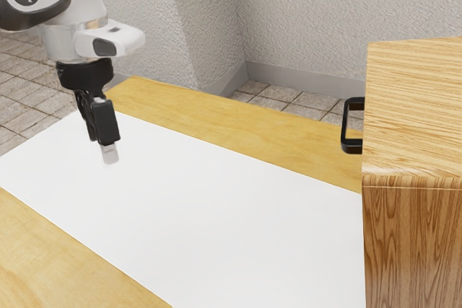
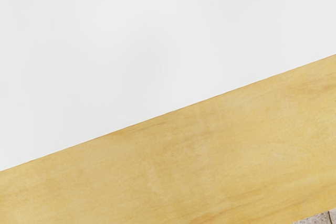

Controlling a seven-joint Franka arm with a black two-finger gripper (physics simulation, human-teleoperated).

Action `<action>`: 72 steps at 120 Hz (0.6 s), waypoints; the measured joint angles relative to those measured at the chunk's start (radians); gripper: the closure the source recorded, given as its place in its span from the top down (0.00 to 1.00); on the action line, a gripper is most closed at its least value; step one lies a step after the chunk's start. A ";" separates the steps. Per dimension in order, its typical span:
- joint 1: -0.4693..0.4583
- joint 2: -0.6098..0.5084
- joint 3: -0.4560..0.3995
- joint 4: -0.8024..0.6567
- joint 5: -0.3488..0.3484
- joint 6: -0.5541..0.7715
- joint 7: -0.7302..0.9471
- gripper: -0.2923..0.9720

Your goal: Pull the drawer handle with one arm to open the drawer

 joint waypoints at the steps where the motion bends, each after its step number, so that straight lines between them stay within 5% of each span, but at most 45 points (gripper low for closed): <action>1: 0.000 0.001 0.000 0.000 0.000 0.011 0.009 0.77; 39: -0.007 0.021 0.010 0.007 -0.026 0.211 0.311 0.77; 54: -0.315 0.098 0.264 0.085 -0.076 0.282 0.549 0.77; 72: -0.401 0.143 0.305 0.096 -0.191 0.396 0.956 0.77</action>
